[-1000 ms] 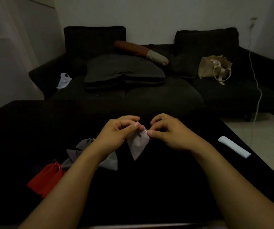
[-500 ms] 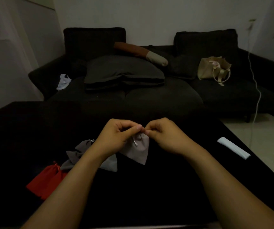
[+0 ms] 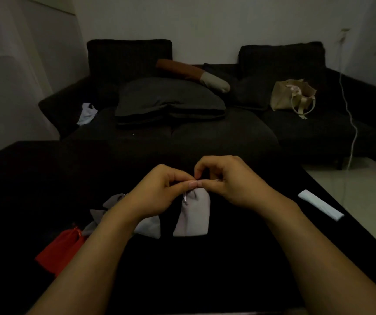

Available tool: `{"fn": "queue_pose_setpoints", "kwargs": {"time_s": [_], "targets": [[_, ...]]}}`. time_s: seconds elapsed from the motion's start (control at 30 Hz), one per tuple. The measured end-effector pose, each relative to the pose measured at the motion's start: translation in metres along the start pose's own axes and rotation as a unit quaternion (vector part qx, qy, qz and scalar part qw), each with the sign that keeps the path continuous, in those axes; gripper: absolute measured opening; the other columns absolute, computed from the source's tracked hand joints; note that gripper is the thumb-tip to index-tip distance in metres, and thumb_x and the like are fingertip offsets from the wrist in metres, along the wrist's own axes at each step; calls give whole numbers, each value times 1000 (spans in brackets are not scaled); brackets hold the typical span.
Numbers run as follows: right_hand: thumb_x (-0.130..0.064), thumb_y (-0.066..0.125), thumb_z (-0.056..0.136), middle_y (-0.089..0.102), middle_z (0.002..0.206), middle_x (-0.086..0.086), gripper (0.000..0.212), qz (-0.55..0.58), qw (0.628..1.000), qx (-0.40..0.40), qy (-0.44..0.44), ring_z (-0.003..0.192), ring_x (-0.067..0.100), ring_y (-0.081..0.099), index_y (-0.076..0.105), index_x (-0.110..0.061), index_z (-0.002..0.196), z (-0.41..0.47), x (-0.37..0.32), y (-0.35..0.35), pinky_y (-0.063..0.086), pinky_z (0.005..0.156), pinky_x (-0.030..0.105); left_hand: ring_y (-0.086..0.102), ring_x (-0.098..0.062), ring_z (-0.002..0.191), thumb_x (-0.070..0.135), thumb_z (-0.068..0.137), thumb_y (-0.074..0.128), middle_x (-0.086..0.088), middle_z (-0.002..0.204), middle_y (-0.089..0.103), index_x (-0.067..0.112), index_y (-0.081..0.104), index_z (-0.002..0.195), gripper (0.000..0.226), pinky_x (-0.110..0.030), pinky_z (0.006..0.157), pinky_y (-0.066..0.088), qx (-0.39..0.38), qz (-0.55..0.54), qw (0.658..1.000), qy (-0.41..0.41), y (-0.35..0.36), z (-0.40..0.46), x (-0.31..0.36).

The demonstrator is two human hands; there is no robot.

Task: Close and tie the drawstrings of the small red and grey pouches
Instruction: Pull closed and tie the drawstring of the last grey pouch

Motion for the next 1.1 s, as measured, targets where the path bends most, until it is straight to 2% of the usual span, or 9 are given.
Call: {"fn": "queue_pose_setpoints", "kwargs": {"time_s": [0.13, 0.33, 0.47, 0.63, 0.77, 0.83, 0.9, 1.0, 1.1], "targets": [[-36, 68, 91, 60, 73, -4, 6, -53, 998, 23, -17, 65, 6, 56, 63, -35, 93, 0, -5, -3, 50, 61, 28, 71, -8, 93, 17, 97, 58, 4, 94, 76, 18, 76, 103, 19, -29, 87, 56, 24, 23, 999, -10, -4, 6, 3], [-38, 64, 93, 60, 82, -10, 7, -73, 997, 13, -30, 73, 4, 56, 63, -36, 99, -3, -11, -4, 51, 67, 30, 71, -6, 88, 18, 97, 56, 4, 91, 76, 18, 76, 101, 20, -19, 76, 53, 11, 38, 999, -12, -4, 4, 9], [-30, 67, 91, 65, 81, -11, 3, -60, 995, 59, -54, 74, 2, 59, 68, -30, 94, -4, -15, -8, 55, 71, 36, 70, -10, 95, 18, 99, 53, 2, 97, 76, 18, 74, 106, 22, -29, 86, 56, 11, 19, 1000, -22, -7, 2, 9], [-31, 58, 96, 60, 88, -12, 6, -128, 991, -42, -23, 79, 5, 57, 61, -34, 100, -1, -16, 1, 54, 74, 37, 69, -5, 86, 19, 99, 55, 6, 89, 74, 21, 75, 100, 21, -24, 76, 53, -25, 60, 997, -46, -4, -2, 10], [-34, 56, 97, 56, 79, -10, 8, -164, 985, -51, -29, 71, 6, 53, 51, -34, 91, -3, -18, 7, 47, 65, 34, 69, -12, 83, 17, 97, 58, -7, 89, 74, 13, 76, 99, 19, -28, 76, 54, -16, 47, 998, -47, -5, -6, 10], [-33, 58, 96, 55, 71, -10, 15, -109, 993, -41, -21, 64, 5, 51, 49, -32, 85, -3, -17, 9, 43, 60, 30, 67, -13, 81, 20, 94, 61, -10, 89, 75, 13, 77, 97, 18, -23, 74, 53, -1, 2, 999, -51, -8, -10, 10], [-25, 61, 96, 55, 61, -13, 18, 41, 999, -25, -12, 55, 2, 46, 52, -30, 81, -3, -18, 10, 38, 55, 24, 65, -17, 80, 29, 86, 64, -13, 89, 74, 16, 79, 92, 21, -24, 72, 51, 11, -80, 995, -66, -10, -12, 9], [-16, 56, 98, 50, 54, -12, 19, 246, 969, -11, 6, 50, 2, 41, 55, -23, 81, -4, -22, 7, 34, 49, 20, 59, -13, 67, 33, 73, 67, -8, 74, 70, 18, 80, 79, 21, -23, 63, 45, 48, -227, 967, -101, -9, -12, 9], [-12, 48, 101, 46, 55, -9, 18, 371, 927, -29, 56, 46, 5, 37, 54, -17, 84, -5, -23, 9, 27, 43, 19, 62, -12, 63, 26, 74, 65, -5, 70, 69, 16, 79, 71, 18, -22, 60, 49, 83, -331, 934, -101, -8, -10, 9]]}}
Point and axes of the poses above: each hand's wrist, its own z-axis towards the middle knuckle, its own y-axis out of the palm, x = y × z, the point moved 5 cm from there along z, towards the middle knuckle
